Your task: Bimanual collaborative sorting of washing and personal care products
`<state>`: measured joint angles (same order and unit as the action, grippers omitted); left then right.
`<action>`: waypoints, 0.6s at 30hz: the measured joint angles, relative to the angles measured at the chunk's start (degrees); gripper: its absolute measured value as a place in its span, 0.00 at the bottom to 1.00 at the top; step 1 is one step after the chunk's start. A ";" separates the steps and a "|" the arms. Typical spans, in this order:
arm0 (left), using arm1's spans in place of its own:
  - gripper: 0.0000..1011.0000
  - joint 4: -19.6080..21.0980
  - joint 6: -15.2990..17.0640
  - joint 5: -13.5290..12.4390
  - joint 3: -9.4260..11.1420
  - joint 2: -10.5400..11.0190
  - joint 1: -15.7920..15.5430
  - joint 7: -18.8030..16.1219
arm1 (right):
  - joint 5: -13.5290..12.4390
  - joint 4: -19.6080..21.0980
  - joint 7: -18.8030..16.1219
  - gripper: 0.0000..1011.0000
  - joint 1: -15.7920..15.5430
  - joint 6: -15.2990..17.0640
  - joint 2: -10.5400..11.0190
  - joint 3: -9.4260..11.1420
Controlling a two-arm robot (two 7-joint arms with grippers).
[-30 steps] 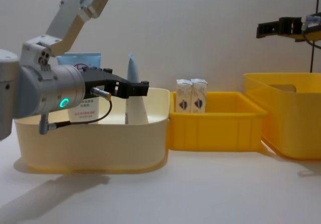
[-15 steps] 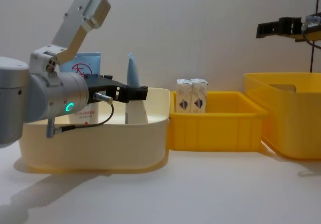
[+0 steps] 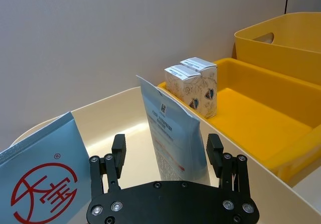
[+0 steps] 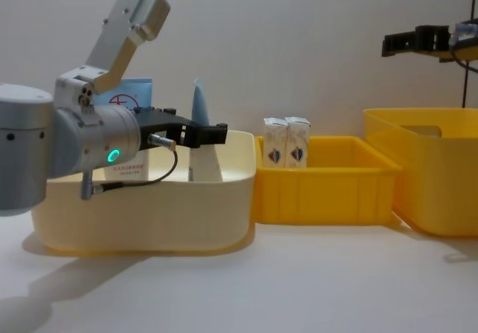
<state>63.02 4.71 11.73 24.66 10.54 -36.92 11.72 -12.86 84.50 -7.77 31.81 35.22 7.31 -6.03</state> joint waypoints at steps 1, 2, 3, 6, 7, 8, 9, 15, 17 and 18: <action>0.99 -0.28 -0.18 0.00 -0.02 -0.10 -0.14 0.11 | 0.00 0.00 0.00 0.99 0.00 0.00 0.00 0.00; 0.99 -0.43 -0.27 0.00 -0.03 -0.16 -0.22 0.18 | 0.00 0.00 0.00 0.99 0.00 0.00 0.00 0.00; 0.99 -0.54 -0.35 0.00 -0.04 -0.20 -0.28 0.23 | 0.00 0.00 0.00 0.99 0.00 0.00 0.00 0.00; 0.94 -0.98 -0.62 0.00 -0.07 -0.36 -0.49 0.41 | 0.00 0.00 0.00 0.99 0.00 0.00 0.01 0.00; 0.91 -1.08 -0.69 0.00 -0.07 -0.41 -0.55 0.45 | 0.00 0.00 0.00 0.99 0.00 0.00 0.00 0.00; 0.89 -1.23 -0.78 0.01 -0.08 -0.47 -0.64 0.50 | 0.00 0.00 0.00 0.99 0.00 0.00 0.00 0.00; 0.88 -1.30 -0.83 0.01 -0.08 -0.50 -0.68 0.53 | 0.00 0.00 0.00 0.99 0.00 0.00 0.00 0.00; 0.72 -1.75 -1.13 0.03 -0.12 -0.68 -0.93 0.72 | 0.00 0.00 0.00 0.99 0.00 0.00 0.00 0.00; 0.66 -1.86 -1.19 0.04 -0.14 -0.73 -0.98 0.77 | 0.00 0.00 0.00 0.99 0.00 0.00 0.00 0.00; 0.62 -1.89 -1.22 0.04 -0.14 -0.75 -1.00 0.78 | 0.00 0.00 0.00 0.99 0.00 0.00 0.00 0.00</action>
<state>61.13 3.49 11.76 24.51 9.79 -37.92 12.50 -12.86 84.50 -7.77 31.81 35.22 7.31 -6.03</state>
